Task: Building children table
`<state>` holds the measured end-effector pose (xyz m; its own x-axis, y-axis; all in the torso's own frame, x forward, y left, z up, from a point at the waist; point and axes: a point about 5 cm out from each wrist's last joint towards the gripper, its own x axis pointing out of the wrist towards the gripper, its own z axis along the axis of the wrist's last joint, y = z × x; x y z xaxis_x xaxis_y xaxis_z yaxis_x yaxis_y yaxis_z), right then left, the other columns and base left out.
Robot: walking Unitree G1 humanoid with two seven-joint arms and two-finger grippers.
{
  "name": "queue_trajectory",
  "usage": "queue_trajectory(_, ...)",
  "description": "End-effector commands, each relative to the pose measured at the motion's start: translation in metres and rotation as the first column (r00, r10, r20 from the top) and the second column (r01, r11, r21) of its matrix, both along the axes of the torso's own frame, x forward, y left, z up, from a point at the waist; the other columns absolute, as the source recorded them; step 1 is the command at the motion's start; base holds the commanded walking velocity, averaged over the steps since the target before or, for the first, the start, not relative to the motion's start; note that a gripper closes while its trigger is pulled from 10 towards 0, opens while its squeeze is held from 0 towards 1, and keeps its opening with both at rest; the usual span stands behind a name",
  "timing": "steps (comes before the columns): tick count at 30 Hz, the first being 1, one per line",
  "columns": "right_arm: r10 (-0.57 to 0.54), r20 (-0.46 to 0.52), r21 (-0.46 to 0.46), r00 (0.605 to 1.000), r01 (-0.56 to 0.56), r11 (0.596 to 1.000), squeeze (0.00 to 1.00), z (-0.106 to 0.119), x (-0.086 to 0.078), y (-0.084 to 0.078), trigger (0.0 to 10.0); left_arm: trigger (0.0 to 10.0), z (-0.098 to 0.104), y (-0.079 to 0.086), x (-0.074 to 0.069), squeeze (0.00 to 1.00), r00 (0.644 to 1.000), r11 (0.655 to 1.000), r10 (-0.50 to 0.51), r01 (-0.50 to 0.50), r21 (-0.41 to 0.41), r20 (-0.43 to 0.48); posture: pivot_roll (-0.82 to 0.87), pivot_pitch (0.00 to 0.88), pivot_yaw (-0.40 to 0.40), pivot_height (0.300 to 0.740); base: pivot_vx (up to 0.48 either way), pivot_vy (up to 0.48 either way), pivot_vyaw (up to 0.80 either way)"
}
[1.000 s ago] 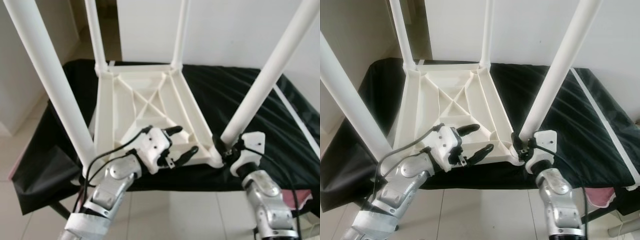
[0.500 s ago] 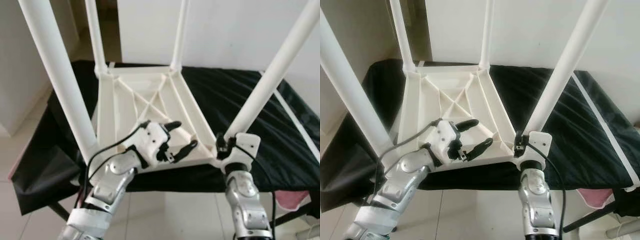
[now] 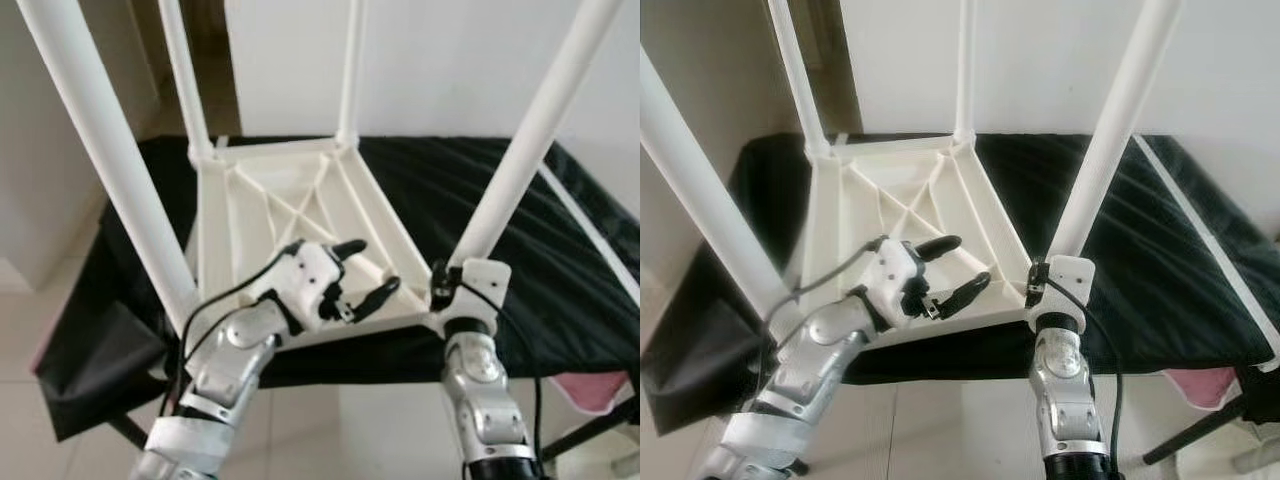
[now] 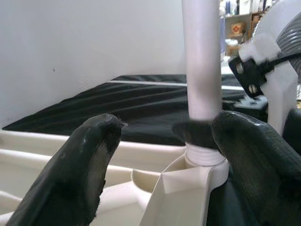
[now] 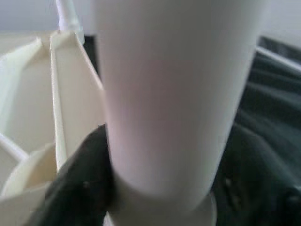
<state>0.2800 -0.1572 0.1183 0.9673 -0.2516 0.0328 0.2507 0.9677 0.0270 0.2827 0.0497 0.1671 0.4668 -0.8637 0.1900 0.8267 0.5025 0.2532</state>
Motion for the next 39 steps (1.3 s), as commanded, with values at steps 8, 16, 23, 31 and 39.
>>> queue_trajectory(8, 0.070, 0.015, 0.004, 0.997, -0.070, 0.998, 1.00, 0.000, -0.001, 0.000, 10.0, 10.0, -0.006, 0.002, -0.002, 0.00, 0.996, 1.000, 0.024, -0.025, -0.003, -0.083, -0.05, 0.000, -0.002, 0.740, 0.000, 0.000, 0.00)
queue_trajectory(16, 0.292, 0.060, -0.002, 0.955, -0.292, 0.956, 0.76, 0.009, 0.000, -0.010, 10.0, 10.0, -0.015, 0.002, -0.009, 0.00, 0.992, 0.997, -0.028, 0.036, 0.062, -0.124, -0.06, 0.000, 0.008, 0.740, 0.000, 0.000, 0.00)
queue_trajectory(23, 0.501, 0.052, -0.078, 0.864, -0.496, 0.865, 0.00, 0.015, -0.007, -0.017, 10.0, 10.0, -0.024, 0.003, -0.022, 0.00, 0.987, 0.991, -0.062, 0.079, 0.111, -0.150, -0.06, 0.011, 0.020, 0.740, 0.000, 0.000, 0.00)
queue_trajectory(31, 0.606, 0.000, -0.150, 0.795, -0.599, 0.787, 0.00, 0.017, -0.014, -0.029, 10.0, 10.0, -0.023, 0.004, -0.034, 0.00, 0.977, 0.987, -0.096, 0.118, 0.105, -0.190, -0.03, 0.090, 0.043, 0.740, 0.000, 0.000, 0.00)
queue_trajectory(39, 0.665, -0.047, -0.200, 0.745, -0.659, 0.725, 0.00, 0.021, -0.008, -0.039, 10.0, 10.0, -0.025, 0.003, -0.044, 0.00, 0.966, 0.982, -0.128, 0.156, 0.107, -0.226, -0.02, 0.132, 0.054, 0.740, 0.000, 0.000, 0.00)
